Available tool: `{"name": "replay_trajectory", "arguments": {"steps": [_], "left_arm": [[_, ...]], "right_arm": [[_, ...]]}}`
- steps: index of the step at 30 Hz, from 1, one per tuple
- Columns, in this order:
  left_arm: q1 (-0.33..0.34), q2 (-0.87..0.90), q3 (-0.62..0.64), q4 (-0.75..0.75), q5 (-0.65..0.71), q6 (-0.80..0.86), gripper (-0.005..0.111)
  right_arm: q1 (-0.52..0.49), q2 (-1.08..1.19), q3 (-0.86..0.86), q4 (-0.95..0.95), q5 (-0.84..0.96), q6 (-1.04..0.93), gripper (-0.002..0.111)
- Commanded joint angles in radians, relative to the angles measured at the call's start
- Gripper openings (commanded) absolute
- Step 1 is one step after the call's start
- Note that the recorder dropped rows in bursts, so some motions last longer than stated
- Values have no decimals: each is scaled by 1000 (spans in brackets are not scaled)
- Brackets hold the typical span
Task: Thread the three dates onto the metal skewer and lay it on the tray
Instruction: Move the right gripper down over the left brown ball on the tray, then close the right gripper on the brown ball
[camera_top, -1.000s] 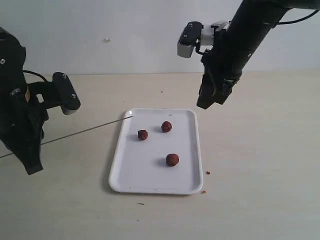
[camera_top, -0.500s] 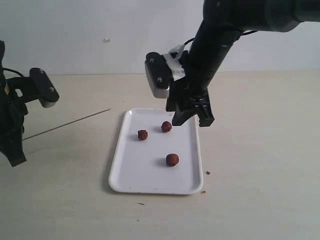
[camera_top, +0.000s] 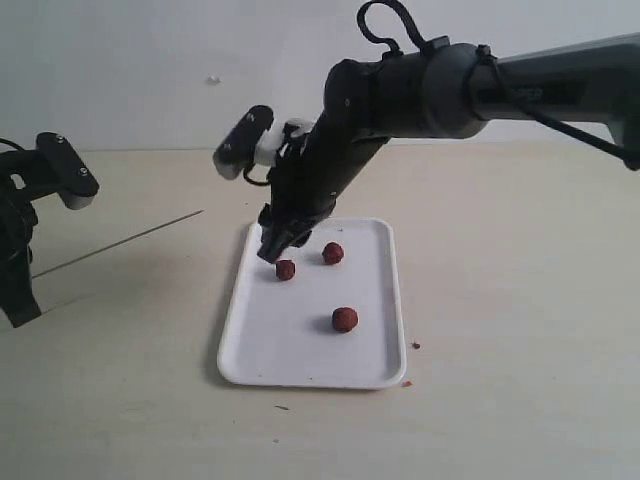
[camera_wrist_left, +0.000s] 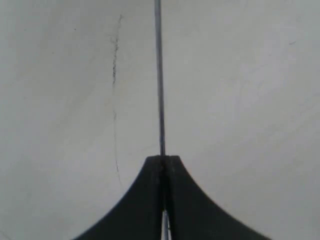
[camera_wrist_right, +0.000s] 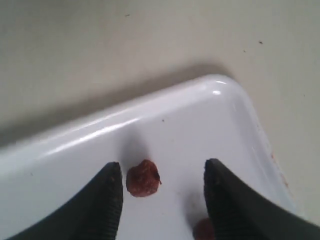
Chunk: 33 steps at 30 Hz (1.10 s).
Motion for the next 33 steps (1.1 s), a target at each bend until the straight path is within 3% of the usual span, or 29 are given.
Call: {"name": "replay_trajectory", "arguments": {"steps": [1,6,14,20,33], "left_arm": [[2,1,3,-16,-3,-12,0],[2,1,3,-32,-6,-12,0],[2,1,3,-35,-35,-12,0],[2,1,3,-61,-58,-12,0],[2,1,3,-61,-64,-12,0]], "right_arm": [[1,5,-31,-6,-9,423,50],[1,9,-31,-8,23,662,50],[1,44,-31,0,77,854,50],[1,91,-31,2,83,945,50],[1,128,-31,4,10,949,50]]}}
